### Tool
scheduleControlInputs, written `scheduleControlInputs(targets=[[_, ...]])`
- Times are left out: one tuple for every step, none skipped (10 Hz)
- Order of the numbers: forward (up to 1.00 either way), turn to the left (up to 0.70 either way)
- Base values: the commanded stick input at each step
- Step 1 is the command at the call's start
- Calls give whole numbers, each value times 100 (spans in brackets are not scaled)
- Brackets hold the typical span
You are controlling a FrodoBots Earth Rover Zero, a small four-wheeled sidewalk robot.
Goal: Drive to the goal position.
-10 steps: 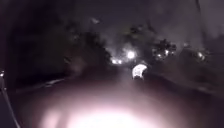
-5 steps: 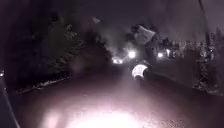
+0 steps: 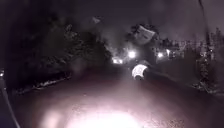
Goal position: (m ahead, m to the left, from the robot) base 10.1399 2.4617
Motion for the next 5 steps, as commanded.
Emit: scheduleControlInputs(targets=[[46,0],[50,0],[50,0],[50,0],[50,0]])
